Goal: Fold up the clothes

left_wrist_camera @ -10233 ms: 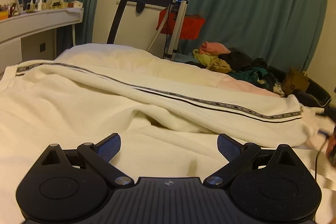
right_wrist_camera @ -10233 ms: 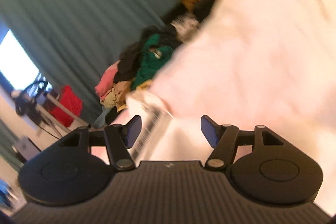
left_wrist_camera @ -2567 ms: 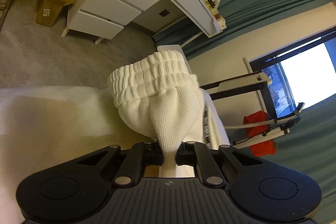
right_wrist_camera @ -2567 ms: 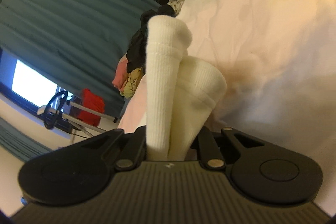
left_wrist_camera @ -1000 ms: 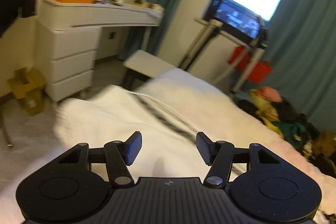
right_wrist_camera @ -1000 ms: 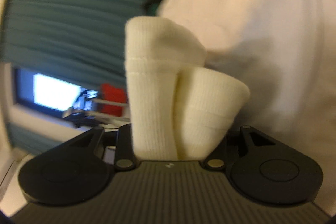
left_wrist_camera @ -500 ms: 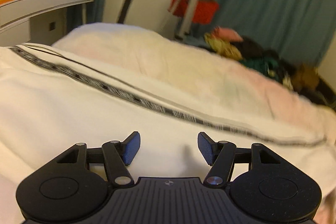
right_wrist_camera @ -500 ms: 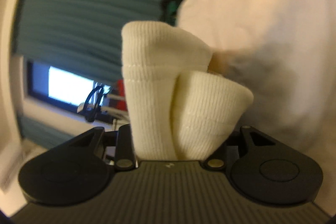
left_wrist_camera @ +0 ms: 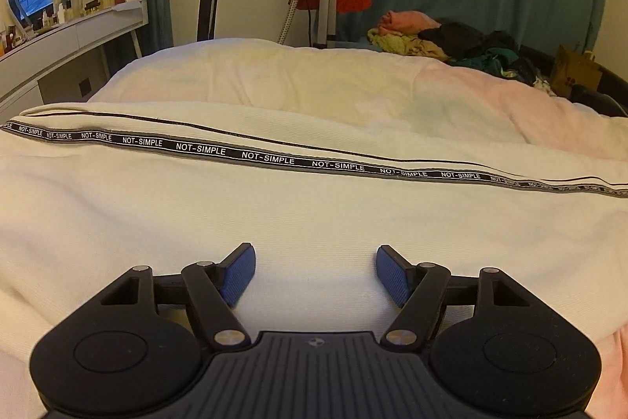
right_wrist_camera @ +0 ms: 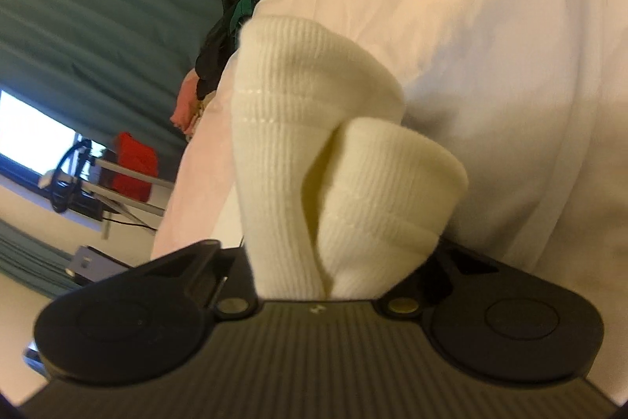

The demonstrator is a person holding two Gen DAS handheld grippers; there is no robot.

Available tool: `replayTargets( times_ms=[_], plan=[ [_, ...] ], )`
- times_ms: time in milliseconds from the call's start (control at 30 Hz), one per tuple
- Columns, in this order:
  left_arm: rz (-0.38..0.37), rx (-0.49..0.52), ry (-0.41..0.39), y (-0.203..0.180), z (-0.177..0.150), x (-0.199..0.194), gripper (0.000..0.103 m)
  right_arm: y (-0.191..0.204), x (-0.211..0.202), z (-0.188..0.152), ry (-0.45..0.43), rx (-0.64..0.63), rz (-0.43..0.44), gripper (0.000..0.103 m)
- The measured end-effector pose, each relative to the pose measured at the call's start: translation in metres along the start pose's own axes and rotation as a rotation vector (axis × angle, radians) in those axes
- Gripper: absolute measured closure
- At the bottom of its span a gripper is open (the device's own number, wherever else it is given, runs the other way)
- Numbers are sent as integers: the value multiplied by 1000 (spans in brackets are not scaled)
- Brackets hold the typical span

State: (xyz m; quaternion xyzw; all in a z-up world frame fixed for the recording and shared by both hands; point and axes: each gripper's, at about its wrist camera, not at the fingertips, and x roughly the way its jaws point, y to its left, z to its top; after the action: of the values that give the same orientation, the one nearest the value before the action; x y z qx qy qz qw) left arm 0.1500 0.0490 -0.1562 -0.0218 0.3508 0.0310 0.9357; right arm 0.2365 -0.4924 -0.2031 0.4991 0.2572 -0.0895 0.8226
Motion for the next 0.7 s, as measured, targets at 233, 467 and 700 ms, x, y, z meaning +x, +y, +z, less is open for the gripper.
replayTargets(
  times_ms=[233,467,700],
  plan=[
    [-6,-19,10,4,3,-6,31,68,-8,-14,-179,-343,-79,88],
    [-50,-94,3,17,11,-17,31,152,-42,-71,-377,-706,-80,89],
    [-81,-294,-102,69,30,-57,31,225,-37,-223,-426,-1192,94,89]
  ],
)
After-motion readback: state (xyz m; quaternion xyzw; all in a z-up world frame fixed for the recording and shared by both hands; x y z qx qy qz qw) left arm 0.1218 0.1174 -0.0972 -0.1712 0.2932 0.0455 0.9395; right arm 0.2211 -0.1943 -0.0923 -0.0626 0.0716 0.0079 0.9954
